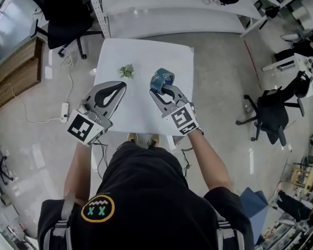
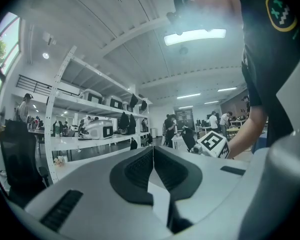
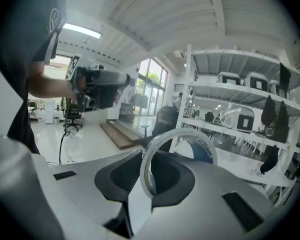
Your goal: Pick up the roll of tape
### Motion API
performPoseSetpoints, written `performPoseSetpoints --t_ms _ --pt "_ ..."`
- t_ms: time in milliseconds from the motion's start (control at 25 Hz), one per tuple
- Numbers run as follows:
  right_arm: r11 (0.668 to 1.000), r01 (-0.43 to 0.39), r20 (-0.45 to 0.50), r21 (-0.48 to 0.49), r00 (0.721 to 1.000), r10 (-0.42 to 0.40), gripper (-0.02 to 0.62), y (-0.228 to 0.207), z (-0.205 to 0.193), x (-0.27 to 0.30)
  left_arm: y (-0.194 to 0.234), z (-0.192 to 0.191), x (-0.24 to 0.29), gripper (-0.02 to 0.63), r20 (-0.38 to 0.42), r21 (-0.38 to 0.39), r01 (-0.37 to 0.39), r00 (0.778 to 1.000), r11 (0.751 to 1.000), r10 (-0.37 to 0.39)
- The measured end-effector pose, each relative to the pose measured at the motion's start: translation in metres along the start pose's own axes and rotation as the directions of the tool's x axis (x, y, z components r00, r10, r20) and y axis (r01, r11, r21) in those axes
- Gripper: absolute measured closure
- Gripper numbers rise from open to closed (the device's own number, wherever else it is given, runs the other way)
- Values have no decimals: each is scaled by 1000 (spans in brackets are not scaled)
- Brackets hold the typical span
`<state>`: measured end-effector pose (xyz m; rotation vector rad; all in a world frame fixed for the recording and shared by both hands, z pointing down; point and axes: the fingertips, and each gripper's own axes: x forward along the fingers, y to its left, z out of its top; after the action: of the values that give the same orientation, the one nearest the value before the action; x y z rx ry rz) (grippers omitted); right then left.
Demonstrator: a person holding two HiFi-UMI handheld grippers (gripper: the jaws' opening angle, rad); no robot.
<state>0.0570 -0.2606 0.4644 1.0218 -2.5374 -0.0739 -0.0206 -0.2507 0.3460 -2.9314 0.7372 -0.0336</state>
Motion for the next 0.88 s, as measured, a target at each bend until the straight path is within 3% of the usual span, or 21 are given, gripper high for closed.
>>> performPoseSetpoints --t_ms 200,360,600,880 --pt "998 59 135 -8 989 -58 518 -12 46 -36 -2 3 2 586 0 2 -1 1000 1000 1" --pt "994 91 297 65 949 -107 518 -18 82 -72 -6 5 2 586 5 -3 6 1000 1000 -6" --pt "980 137 314 141 933 -176 518 -30 74 -98 -10 3 6 586 2 -12 23 1000 1000 -23" --pt "981 148 311 126 933 -180 518 -29 75 -98 -14 1 11 586 2 -15 48 999 999 -48"
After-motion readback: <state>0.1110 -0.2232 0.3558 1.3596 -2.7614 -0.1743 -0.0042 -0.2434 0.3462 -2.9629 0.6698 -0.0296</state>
